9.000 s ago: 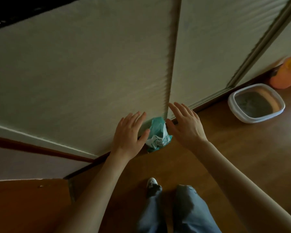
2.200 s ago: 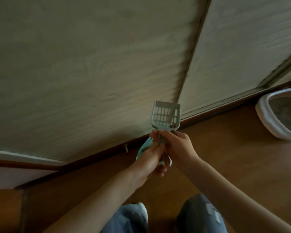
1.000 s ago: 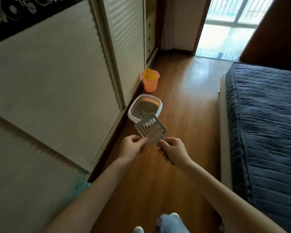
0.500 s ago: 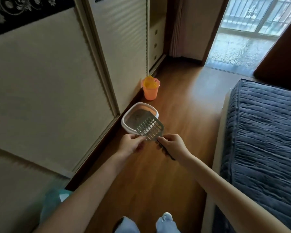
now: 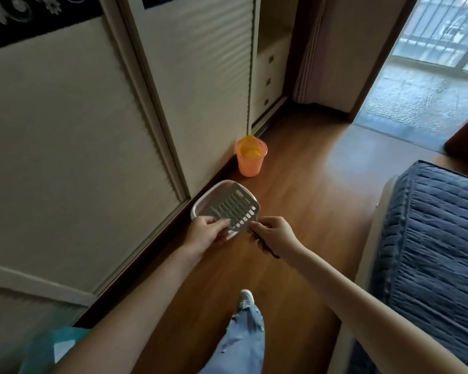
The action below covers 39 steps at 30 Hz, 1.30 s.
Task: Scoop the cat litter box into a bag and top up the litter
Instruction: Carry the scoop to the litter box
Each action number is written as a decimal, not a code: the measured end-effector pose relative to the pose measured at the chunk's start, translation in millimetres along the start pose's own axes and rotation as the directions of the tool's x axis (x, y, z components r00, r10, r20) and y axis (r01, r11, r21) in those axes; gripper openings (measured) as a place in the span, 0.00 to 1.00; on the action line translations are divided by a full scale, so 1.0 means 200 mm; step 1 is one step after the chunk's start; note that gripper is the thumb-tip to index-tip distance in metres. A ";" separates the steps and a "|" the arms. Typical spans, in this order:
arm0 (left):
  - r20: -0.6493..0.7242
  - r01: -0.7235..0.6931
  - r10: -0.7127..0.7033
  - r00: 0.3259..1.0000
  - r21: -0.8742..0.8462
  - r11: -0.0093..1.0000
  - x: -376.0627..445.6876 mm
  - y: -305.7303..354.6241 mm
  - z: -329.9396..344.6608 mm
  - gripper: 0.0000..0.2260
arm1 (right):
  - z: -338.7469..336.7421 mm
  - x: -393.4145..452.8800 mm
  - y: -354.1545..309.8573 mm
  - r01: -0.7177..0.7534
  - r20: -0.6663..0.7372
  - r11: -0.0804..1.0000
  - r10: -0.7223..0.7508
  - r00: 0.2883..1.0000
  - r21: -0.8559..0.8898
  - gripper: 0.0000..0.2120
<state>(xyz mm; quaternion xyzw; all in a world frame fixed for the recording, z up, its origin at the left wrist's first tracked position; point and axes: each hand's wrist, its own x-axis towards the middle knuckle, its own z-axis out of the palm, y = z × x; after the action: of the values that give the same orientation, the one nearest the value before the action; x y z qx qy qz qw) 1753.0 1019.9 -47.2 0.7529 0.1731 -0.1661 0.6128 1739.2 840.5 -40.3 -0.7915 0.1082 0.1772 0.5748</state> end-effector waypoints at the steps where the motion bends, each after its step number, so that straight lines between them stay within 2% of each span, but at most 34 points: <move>1: -0.008 0.000 0.000 1.000 -0.009 1.000 0.10 0.04 0.02 0.07 | -0.04 0.10 -0.03 0.011 0.004 1.000 -0.011 1.000 -0.019 0.12; 11: -0.113 -0.032 0.023 0.993 -0.077 0.997 0.93 0.60 0.28 0.11 | -0.52 1.03 -0.43 0.063 0.055 0.980 -0.054 0.997 -0.190 0.12; 18: -0.241 0.014 -0.047 0.969 -0.135 0.991 1.36 0.82 0.49 0.10 | -0.81 1.63 -0.57 0.145 0.237 0.961 -0.087 0.968 -0.237 0.12; 24: -0.464 0.035 -0.153 0.872 -0.254 0.967 1.57 0.92 0.73 0.10 | -0.99 2.01 -0.59 0.231 0.420 0.945 -0.117 0.900 -0.233 0.09; 31: -0.594 0.033 -0.211 0.777 -0.295 0.955 1.67 0.95 0.84 0.10 | -0.98 2.25 -0.54 0.278 0.502 0.926 -0.118 0.857 -0.257 0.12; 35: -0.650 0.061 -0.240 0.721 -0.286 0.956 1.75 0.82 0.80 0.12 | -0.85 2.32 -0.44 0.305 0.552 0.918 -0.122 0.825 -0.252 0.15; 39: -0.692 0.117 -0.267 0.671 -0.256 0.960 1.82 0.55 0.76 0.15 | -0.66 2.37 -0.25 0.271 0.591 0.937 -0.093 0.802 -0.220 0.15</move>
<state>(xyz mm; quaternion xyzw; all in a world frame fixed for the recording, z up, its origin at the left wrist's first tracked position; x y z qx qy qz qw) 2120.9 870.4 -150.1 0.6728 0.4929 0.0958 0.5433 2212.6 745.7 -152.0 -0.7847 -0.1738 0.3636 0.4710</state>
